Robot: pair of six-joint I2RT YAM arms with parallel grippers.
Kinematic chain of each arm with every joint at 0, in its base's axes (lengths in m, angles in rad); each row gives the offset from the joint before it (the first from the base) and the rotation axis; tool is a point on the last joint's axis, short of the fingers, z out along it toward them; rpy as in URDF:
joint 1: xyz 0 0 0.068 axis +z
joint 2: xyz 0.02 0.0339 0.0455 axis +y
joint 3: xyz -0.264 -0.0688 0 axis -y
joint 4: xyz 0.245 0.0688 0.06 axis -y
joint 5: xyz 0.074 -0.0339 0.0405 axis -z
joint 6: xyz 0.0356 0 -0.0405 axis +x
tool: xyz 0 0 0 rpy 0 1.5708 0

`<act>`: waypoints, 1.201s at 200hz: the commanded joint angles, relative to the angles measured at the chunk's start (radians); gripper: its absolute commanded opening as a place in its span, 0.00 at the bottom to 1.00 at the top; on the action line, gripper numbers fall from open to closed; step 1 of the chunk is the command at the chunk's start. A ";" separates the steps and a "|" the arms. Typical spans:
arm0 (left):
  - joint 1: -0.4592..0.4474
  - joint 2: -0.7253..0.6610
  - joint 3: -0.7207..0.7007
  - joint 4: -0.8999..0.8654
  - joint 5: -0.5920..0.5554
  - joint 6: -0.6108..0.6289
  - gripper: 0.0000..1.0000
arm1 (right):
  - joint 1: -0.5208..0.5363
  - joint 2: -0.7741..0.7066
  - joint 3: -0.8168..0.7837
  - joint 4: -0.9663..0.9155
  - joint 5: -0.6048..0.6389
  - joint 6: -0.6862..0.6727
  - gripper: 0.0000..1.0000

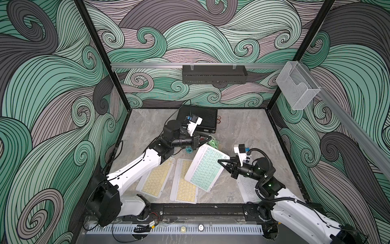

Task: Unplug the wireless keyboard
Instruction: Remove the power cord from the keyboard.

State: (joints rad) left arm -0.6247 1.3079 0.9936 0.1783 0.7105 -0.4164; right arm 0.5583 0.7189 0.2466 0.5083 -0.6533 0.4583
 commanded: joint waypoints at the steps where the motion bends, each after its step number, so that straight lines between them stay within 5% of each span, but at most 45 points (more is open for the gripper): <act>1: -0.039 -0.013 0.101 0.000 0.026 0.126 0.00 | 0.020 0.025 0.003 -0.107 -0.039 -0.017 0.00; 61: -0.032 -0.057 0.073 -0.023 -0.047 0.187 0.00 | 0.021 0.055 0.009 -0.108 -0.022 -0.010 0.00; 113: 0.048 -0.040 0.025 0.145 -0.055 -0.022 0.00 | 0.020 0.040 0.022 -0.162 -0.010 -0.014 0.00; 138: 0.069 -0.003 0.023 0.272 0.035 -0.130 0.00 | 0.019 0.027 0.024 -0.171 -0.014 -0.006 0.00; 155: 0.031 0.026 0.068 0.240 0.129 -0.034 0.00 | 0.020 0.023 0.032 -0.179 -0.014 -0.004 0.00; 185: -0.072 0.004 0.135 -0.072 -0.021 0.260 0.00 | 0.021 0.037 0.045 -0.188 -0.011 0.002 0.00; 240: 0.000 -0.052 0.064 0.059 -0.101 0.084 0.00 | 0.020 0.068 0.046 -0.206 0.003 -0.010 0.00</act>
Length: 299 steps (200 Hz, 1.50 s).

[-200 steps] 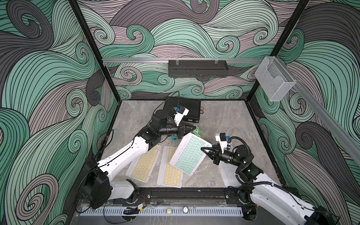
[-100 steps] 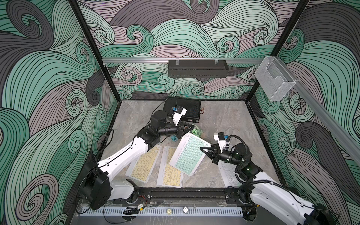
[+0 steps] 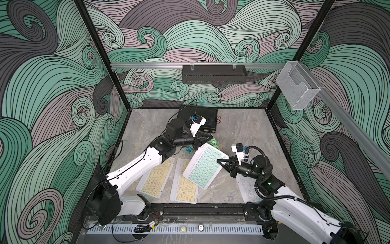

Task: Unplug the wireless keyboard
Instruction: Remove the power cord from the keyboard.

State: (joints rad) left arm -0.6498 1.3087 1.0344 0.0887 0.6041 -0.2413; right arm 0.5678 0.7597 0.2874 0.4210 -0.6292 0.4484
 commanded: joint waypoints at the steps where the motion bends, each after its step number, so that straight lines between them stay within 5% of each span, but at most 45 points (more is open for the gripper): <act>1: 0.029 -0.052 0.022 0.153 0.008 -0.101 0.00 | 0.010 0.026 0.006 -0.120 -0.021 0.000 0.00; 27: 0.093 -0.015 0.022 0.269 0.116 -0.263 0.00 | 0.010 0.030 0.011 -0.121 -0.025 0.001 0.00; 83: 0.035 -0.047 0.040 0.108 0.109 -0.028 0.00 | 0.009 0.021 0.016 -0.156 -0.014 -0.006 0.00; 108: 0.054 -0.081 0.015 0.141 0.022 -0.086 0.00 | 0.010 0.018 0.015 -0.157 -0.016 -0.007 0.00; 142: 0.108 -0.035 0.066 0.220 0.103 -0.240 0.00 | 0.010 0.023 0.016 -0.168 -0.022 -0.008 0.00; 159: 0.086 0.003 0.123 0.201 0.172 -0.186 0.00 | 0.010 0.024 0.022 -0.181 -0.023 -0.012 0.00; 204: -0.020 0.007 0.168 0.008 0.084 0.076 0.00 | 0.010 0.018 0.037 -0.197 -0.031 -0.010 0.00; 248: -0.009 0.001 0.146 0.002 0.004 0.042 0.00 | 0.009 0.029 0.045 -0.225 -0.004 -0.015 0.00; 299: 0.049 -0.086 0.006 0.016 -0.126 -0.076 0.00 | -0.030 -0.024 0.112 -0.496 0.113 -0.046 0.00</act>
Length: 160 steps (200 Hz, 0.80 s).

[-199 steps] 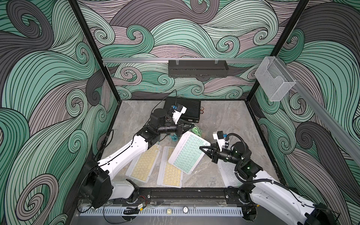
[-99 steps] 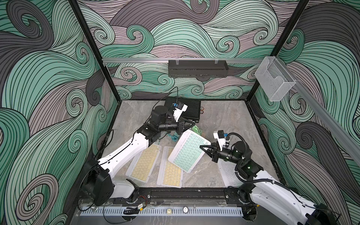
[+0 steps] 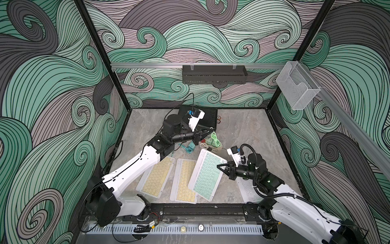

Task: Unplug the wireless keyboard
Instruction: Remove the power cord from the keyboard.

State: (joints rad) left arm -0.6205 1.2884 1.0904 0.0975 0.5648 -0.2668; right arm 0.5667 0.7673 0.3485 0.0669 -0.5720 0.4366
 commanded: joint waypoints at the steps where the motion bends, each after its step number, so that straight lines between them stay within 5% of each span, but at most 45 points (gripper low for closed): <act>1: 0.020 -0.068 -0.056 0.010 -0.089 -0.050 0.00 | -0.031 -0.032 0.053 -0.147 0.055 -0.035 0.00; 38: 0.023 -0.143 -0.212 0.085 -0.165 -0.049 0.00 | -0.125 -0.045 0.108 -0.286 0.005 -0.051 0.00; 78: 0.024 -0.183 -0.228 0.050 -0.205 -0.032 0.00 | -0.162 -0.089 0.107 -0.268 -0.062 0.040 0.00; 116: 0.025 -0.211 -0.244 0.043 -0.227 -0.023 0.00 | -0.171 -0.093 0.207 -0.537 0.158 0.095 0.00; 160: 0.025 -0.248 -0.260 0.043 -0.247 -0.020 0.00 | -0.172 -0.076 0.278 -0.692 0.129 0.095 0.00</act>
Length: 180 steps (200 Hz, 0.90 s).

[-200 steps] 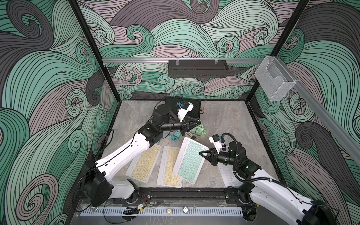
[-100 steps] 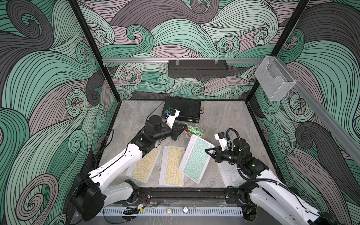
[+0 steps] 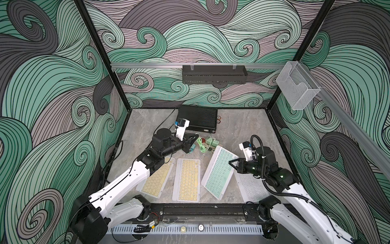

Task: Unplug the wireless keyboard
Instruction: Remove the power cord from the keyboard, then place the keyboard at the center of the board.

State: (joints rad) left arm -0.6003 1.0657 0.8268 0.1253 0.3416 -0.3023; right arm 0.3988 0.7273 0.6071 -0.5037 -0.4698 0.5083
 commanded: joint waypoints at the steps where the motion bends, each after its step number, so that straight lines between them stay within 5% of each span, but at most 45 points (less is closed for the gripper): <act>1: 0.004 -0.026 0.003 0.016 -0.023 0.015 0.00 | -0.004 -0.040 0.020 -0.123 0.028 0.024 0.00; 44: 0.004 -0.036 0.004 0.015 -0.015 0.008 0.00 | -0.005 -0.107 0.057 -0.260 0.156 0.007 0.00; 119: 0.005 -0.046 -0.001 0.020 -0.006 0.004 0.00 | -0.002 0.067 -0.041 -0.083 -0.033 0.032 0.00; 180: 0.004 -0.045 -0.001 0.019 -0.004 0.006 0.00 | 0.045 0.295 -0.051 0.062 -0.064 0.020 0.00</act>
State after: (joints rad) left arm -0.6003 1.0363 0.8215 0.1268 0.3332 -0.3027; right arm 0.4145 0.9497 0.5678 -0.5110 -0.5579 0.5575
